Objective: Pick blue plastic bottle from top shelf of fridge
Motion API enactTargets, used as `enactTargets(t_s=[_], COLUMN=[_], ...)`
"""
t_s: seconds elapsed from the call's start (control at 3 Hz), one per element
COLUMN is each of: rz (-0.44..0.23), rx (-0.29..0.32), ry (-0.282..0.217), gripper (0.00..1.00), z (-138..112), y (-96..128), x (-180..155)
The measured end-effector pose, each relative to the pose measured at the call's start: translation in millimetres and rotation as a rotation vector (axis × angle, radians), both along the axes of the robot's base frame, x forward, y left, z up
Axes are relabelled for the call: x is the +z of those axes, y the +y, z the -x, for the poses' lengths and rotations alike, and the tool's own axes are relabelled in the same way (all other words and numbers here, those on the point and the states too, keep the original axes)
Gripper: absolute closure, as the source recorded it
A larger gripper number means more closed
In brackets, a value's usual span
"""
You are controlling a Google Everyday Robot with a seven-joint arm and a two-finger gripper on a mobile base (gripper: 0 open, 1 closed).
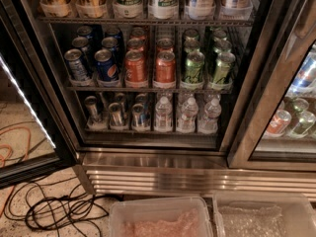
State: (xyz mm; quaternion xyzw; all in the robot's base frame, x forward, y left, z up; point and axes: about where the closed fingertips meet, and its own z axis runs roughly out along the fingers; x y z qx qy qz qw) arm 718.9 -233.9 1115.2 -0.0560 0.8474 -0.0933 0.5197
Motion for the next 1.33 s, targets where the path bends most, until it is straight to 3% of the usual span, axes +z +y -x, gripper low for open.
enactTargets(t_s=[1.0, 1.33], rz=[-0.004, 0.003], rx=[-0.011, -0.006], ry=[-0.062, -0.059], gripper=[1.00, 1.00], z=[0.4, -0.9], y=[-0.8, 0.3], x=[19.8, 23.8])
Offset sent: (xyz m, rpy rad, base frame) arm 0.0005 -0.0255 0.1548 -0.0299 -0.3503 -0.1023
